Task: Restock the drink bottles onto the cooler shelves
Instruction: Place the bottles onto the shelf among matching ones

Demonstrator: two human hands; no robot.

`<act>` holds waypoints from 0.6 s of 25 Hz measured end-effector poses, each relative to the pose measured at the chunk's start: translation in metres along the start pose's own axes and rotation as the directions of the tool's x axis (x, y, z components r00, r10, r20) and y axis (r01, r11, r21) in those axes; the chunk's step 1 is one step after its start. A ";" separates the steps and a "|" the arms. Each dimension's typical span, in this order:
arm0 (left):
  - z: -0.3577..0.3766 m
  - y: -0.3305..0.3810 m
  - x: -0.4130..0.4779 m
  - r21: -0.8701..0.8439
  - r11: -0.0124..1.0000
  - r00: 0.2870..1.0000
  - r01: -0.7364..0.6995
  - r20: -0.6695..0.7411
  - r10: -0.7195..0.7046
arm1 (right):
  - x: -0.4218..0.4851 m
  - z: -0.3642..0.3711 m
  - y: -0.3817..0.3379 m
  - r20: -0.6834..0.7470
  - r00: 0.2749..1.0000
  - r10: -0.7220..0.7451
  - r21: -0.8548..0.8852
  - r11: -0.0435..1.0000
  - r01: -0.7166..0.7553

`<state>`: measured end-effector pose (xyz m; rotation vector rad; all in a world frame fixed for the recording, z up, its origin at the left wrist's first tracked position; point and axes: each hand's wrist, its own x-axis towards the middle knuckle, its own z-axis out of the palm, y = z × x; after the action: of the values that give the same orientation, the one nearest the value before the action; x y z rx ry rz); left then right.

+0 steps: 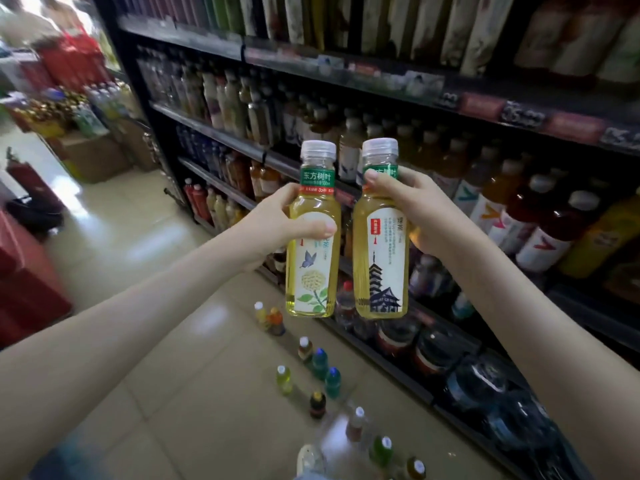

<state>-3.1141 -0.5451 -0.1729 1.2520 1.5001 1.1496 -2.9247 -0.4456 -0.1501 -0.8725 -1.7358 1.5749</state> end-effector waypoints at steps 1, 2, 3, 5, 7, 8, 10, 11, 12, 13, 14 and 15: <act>-0.018 0.001 0.019 0.008 1.000 1.000 -0.002 -0.010 0.002 | 0.025 0.008 -0.005 -0.007 1.000 -0.005 -0.007 1.000 0.005; -0.037 0.005 0.038 0.012 1.000 1.000 -0.006 -0.024 0.006 | 0.050 0.016 -0.012 -0.019 1.000 -0.015 -0.015 1.000 0.015; -0.058 0.009 0.059 0.009 1.000 0.999 -0.016 -0.038 0.016 | 0.076 0.024 -0.020 -0.028 0.999 -0.031 -0.022 0.999 0.030; -0.098 0.016 0.094 0.003 0.999 0.998 -0.039 -0.045 0.039 | 0.120 0.037 -0.036 -0.054 0.998 -0.045 -0.034 0.998 0.043; -0.130 0.027 0.126 -0.002 0.998 0.997 -0.070 -0.022 0.069 | 0.156 0.046 -0.050 -0.083 0.995 -0.057 -0.032 0.998 0.054; -0.144 0.032 0.142 -0.011 0.996 0.996 -0.086 -0.008 0.086 | 0.173 0.049 -0.056 -0.096 0.993 -0.066 -0.029 0.998 0.064; -0.171 0.040 0.178 -0.012 0.992 0.992 -0.126 0.026 0.127 | 0.207 0.057 -0.068 -0.131 0.987 -0.096 -0.030 0.995 0.092; -0.183 0.044 0.196 -0.003 0.989 0.988 -0.145 0.050 0.145 | 0.224 0.061 -0.073 -0.153 0.982 -0.111 -0.035 0.994 0.107; -0.194 0.047 0.214 0.006 0.987 0.984 -0.160 0.080 0.159 | 0.240 0.064 -0.077 -0.180 0.976 -0.124 -0.042 0.992 0.119; -0.204 0.050 0.232 0.018 0.984 0.978 -0.179 0.116 0.176 | 0.256 0.068 -0.080 -0.216 0.967 -0.133 -0.046 0.991 0.126; -0.214 0.053 0.248 0.026 0.979 0.969 -0.200 0.153 0.194 | 0.271 0.072 -0.082 -0.257 0.957 -0.136 -0.044 0.991 0.129; -0.226 0.055 0.265 0.026 0.976 0.959 -0.216 0.194 0.207 | 0.286 0.077 -0.084 -0.307 0.942 -0.134 -0.033 0.991 0.130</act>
<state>-3.3580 -0.3073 -0.0823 1.5402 1.2805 1.0997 -3.1588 -0.2629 -0.0680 -0.9330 -1.5464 1.2658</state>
